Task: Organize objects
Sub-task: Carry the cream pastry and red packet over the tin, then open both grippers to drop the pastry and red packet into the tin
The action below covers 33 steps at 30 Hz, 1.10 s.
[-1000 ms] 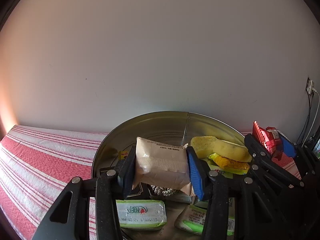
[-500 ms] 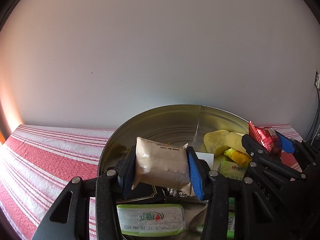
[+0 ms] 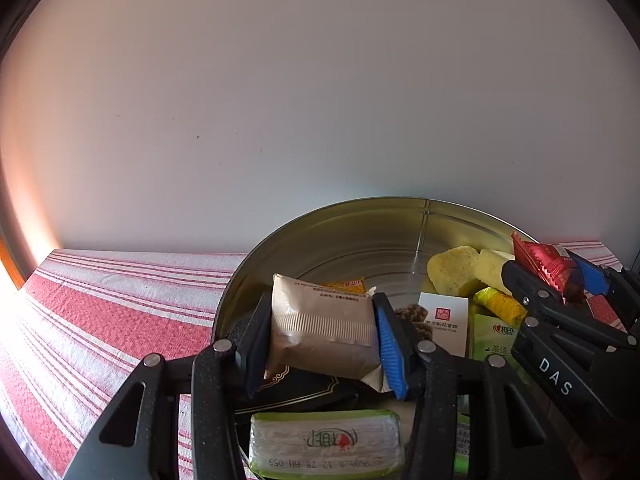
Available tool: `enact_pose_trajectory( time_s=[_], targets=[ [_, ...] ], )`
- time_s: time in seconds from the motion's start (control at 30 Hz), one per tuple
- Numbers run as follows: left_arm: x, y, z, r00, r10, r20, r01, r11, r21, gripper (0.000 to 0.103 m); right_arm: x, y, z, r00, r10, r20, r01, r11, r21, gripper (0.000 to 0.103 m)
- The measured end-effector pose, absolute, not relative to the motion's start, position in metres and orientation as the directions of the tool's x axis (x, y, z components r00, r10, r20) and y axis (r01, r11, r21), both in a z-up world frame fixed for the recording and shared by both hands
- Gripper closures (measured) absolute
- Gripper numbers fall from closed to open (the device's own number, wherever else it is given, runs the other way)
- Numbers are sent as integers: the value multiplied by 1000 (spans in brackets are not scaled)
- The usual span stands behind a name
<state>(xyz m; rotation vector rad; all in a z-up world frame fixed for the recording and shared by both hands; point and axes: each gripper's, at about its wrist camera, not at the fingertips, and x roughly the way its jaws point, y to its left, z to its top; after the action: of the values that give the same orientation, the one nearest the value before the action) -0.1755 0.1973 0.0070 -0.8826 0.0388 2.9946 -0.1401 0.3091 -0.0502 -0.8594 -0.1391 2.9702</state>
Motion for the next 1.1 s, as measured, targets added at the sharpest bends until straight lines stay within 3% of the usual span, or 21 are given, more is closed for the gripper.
enact_pose_trajectory(
  time_s=[0.47,0.57,0.67,0.73,0.87,0.9,0.93,1.1],
  targets=[
    [-172,200,6,-854,-32,-520,-12,-997,80,53,-139,308,-54,-819,15,-573,32,-997,-72,46],
    [-171,205,6,-865,-25,-501,-29,-994,101,50,-137,306,-54,-817,-3,-576,53,-996,-71,42],
    [-168,199,10,-870,-30,-492,-10,-997,78,36,-142,302,-58,-819,14,-573,42,-996,-84,34],
    [-167,190,12,-874,-21,-486,5,-999,34,20,-140,307,-56,-822,25,-569,15,-998,-66,25],
    [-156,172,22,-902,1,-431,20,-999,-44,16,-134,313,-48,-843,-19,-538,17,-1000,9,13],
    [-153,169,24,-906,1,-423,24,-998,-54,11,-131,313,-47,-852,10,-523,-11,-1000,-1,3],
    [-152,167,24,-908,-2,-418,30,-998,-60,5,-127,314,-44,-863,21,-505,-23,-1000,-2,0],
    [-143,162,22,-912,-5,-410,31,-998,-58,3,-119,317,-41,-865,-8,-502,-10,-999,33,0]
  ],
)
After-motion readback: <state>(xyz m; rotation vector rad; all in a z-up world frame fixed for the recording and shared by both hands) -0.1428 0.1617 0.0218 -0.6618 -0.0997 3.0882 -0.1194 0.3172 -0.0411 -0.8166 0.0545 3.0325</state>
